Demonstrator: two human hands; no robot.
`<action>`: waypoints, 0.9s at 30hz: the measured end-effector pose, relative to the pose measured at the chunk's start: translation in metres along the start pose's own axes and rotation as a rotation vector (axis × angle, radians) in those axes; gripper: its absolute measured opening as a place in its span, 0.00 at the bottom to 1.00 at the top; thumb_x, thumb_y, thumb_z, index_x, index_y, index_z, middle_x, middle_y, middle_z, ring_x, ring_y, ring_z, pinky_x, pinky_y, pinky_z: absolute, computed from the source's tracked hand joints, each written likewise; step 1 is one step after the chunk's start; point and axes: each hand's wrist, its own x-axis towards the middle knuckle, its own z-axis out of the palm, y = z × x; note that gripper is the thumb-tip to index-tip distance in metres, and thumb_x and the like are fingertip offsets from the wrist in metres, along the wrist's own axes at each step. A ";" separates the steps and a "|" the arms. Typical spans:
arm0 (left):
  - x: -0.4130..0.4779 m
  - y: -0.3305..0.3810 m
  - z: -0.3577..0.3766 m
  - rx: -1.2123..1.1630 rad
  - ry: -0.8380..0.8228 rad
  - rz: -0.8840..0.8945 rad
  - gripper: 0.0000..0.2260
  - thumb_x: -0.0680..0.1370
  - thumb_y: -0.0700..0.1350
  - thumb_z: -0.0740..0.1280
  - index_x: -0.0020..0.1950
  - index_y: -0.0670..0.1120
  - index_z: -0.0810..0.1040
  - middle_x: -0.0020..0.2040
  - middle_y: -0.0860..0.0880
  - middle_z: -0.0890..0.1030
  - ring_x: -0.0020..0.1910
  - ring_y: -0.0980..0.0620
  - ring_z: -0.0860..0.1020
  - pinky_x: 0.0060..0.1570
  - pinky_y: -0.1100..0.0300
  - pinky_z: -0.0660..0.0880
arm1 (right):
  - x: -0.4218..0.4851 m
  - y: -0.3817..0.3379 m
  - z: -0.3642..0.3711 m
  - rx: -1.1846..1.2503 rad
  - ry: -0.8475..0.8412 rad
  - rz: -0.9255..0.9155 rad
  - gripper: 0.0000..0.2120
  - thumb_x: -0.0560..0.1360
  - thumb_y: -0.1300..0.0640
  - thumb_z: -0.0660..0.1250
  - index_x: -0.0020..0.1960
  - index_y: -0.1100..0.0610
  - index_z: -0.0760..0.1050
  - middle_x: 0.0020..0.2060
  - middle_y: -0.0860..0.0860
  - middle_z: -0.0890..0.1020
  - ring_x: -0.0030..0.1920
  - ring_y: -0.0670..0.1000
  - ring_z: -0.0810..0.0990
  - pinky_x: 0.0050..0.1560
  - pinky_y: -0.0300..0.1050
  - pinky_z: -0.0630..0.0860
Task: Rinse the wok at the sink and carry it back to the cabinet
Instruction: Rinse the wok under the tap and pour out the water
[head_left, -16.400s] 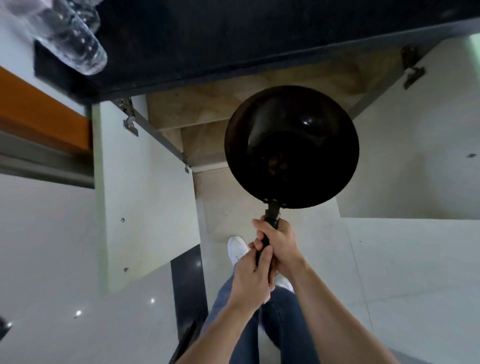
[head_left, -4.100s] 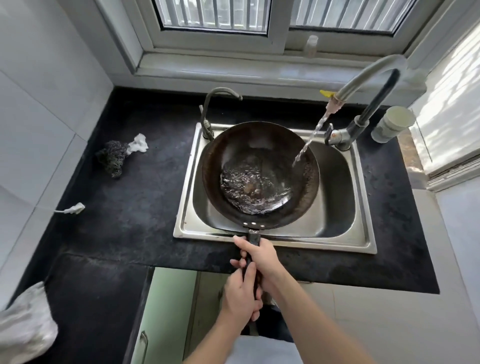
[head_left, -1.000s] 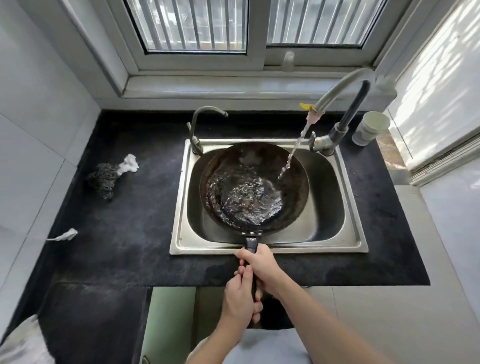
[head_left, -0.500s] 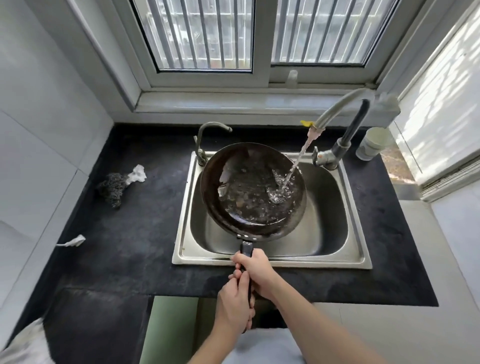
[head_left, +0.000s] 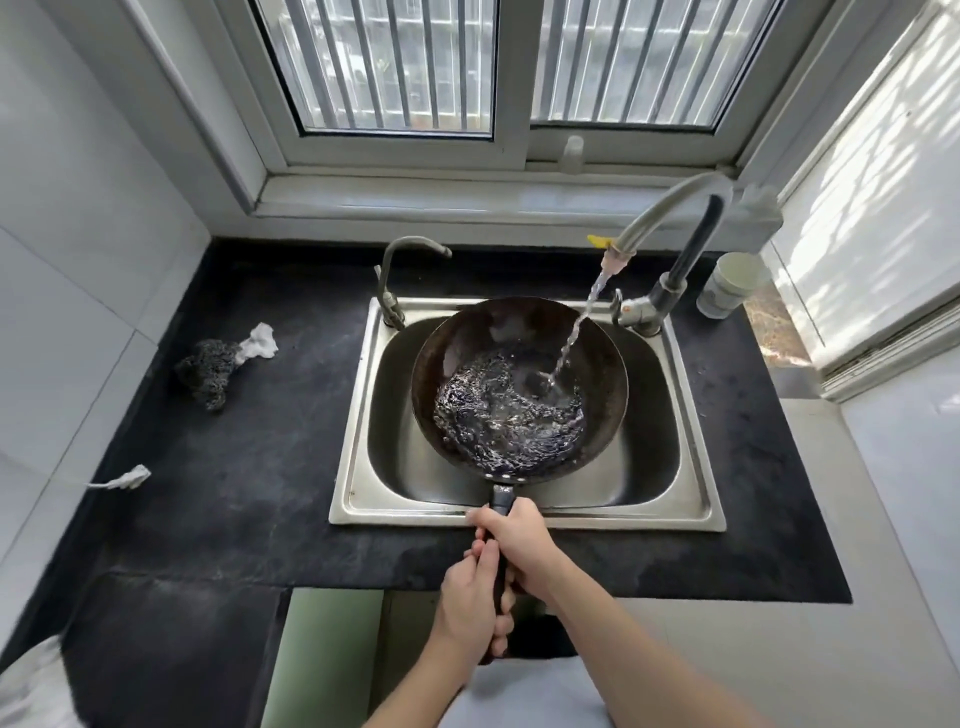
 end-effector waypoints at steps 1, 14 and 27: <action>0.001 0.001 -0.001 0.014 0.013 0.008 0.20 0.83 0.53 0.55 0.39 0.41 0.72 0.26 0.47 0.71 0.19 0.52 0.66 0.19 0.63 0.63 | 0.001 -0.002 0.001 0.022 -0.009 0.006 0.15 0.75 0.65 0.69 0.31 0.61 0.72 0.24 0.55 0.75 0.22 0.51 0.77 0.35 0.49 0.79; -0.007 -0.012 -0.011 0.019 0.068 -0.005 0.20 0.83 0.53 0.55 0.40 0.41 0.72 0.26 0.46 0.71 0.19 0.51 0.65 0.20 0.63 0.63 | -0.011 0.003 0.016 -0.042 -0.099 0.028 0.16 0.76 0.62 0.69 0.30 0.58 0.74 0.22 0.52 0.76 0.23 0.50 0.79 0.47 0.60 0.73; 0.002 -0.001 0.002 0.004 0.046 0.004 0.19 0.83 0.53 0.56 0.40 0.41 0.72 0.27 0.46 0.71 0.20 0.51 0.65 0.20 0.62 0.62 | -0.005 -0.012 0.001 -0.059 -0.071 0.055 0.14 0.76 0.63 0.67 0.32 0.60 0.72 0.24 0.56 0.75 0.28 0.54 0.79 0.27 0.40 0.75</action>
